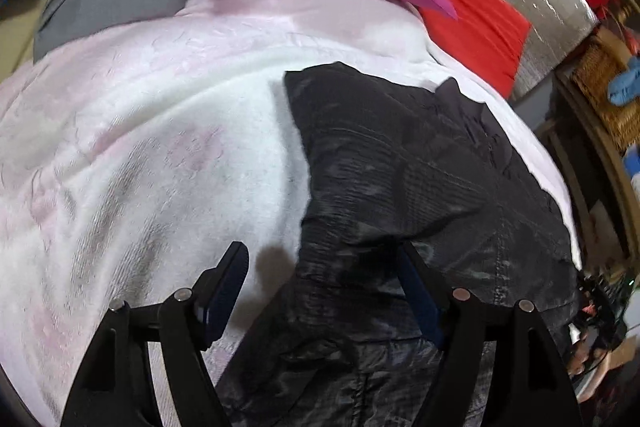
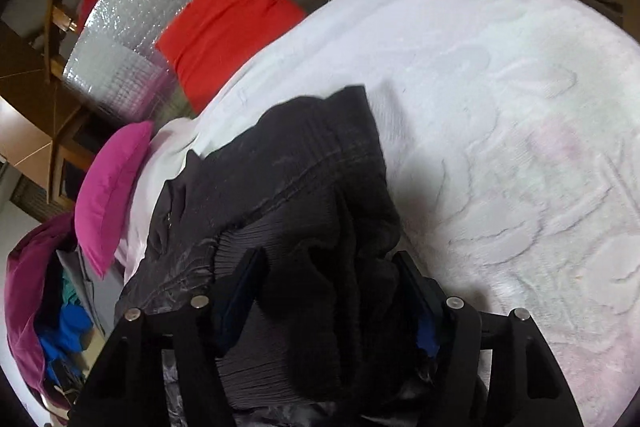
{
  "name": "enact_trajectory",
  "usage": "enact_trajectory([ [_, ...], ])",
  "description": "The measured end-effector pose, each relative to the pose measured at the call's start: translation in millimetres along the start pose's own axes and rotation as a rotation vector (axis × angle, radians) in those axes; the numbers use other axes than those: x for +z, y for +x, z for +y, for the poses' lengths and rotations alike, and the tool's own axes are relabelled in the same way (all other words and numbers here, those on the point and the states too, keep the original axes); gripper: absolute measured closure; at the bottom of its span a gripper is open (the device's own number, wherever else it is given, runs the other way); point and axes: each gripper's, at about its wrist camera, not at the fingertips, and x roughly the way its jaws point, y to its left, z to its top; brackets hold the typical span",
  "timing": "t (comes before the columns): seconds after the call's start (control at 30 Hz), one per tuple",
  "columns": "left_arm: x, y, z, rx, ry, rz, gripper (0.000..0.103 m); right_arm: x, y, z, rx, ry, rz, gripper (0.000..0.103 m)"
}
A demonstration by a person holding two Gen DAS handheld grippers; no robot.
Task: Fold large clothes
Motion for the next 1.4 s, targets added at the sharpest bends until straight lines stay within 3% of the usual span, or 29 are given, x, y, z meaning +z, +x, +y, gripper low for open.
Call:
enact_trajectory([
  [0.2,-7,5,-35,0.106,0.150,-0.034,0.035,-5,-11,13,-0.026,-0.063,-0.035,0.067],
  [0.37,-12,2,-49,0.170,0.234,-0.064,0.035,-10,-33,24,-0.011,-0.112,-0.086,0.072],
  [0.47,-14,2,-53,0.185,0.259,-0.078,0.035,-12,-18,13,-0.059,-0.090,-0.031,0.072],
  [0.67,-16,-5,-54,0.229,0.319,-0.120,0.035,-8,-20,12,-0.038,-0.065,-0.026,0.069],
  [0.8,-18,-5,-54,0.245,0.344,-0.129,0.035,-2,-26,9,-0.036,-0.035,-0.047,0.040],
  [0.9,-19,-5,-56,0.254,0.362,-0.136,0.035,2,-24,9,-0.030,-0.020,-0.062,0.035],
  [1.07,-18,-5,-57,0.259,0.371,-0.141,0.035,1,1,4,-0.015,-0.001,-0.007,0.035],
  [1.13,-18,-5,-57,0.262,0.373,-0.143,0.035,-2,8,6,-0.013,-0.019,0.003,0.037],
  [1.23,-18,-4,-58,0.264,0.372,-0.141,0.035,-4,6,15,-0.026,-0.059,-0.014,0.053],
  [1.3,-17,-4,-58,0.259,0.366,-0.141,0.035,-4,-5,21,-0.024,-0.074,-0.051,0.070],
  [1.4,-16,-6,-58,0.249,0.358,-0.144,0.035,-4,-20,29,-0.001,-0.096,-0.111,0.072],
])
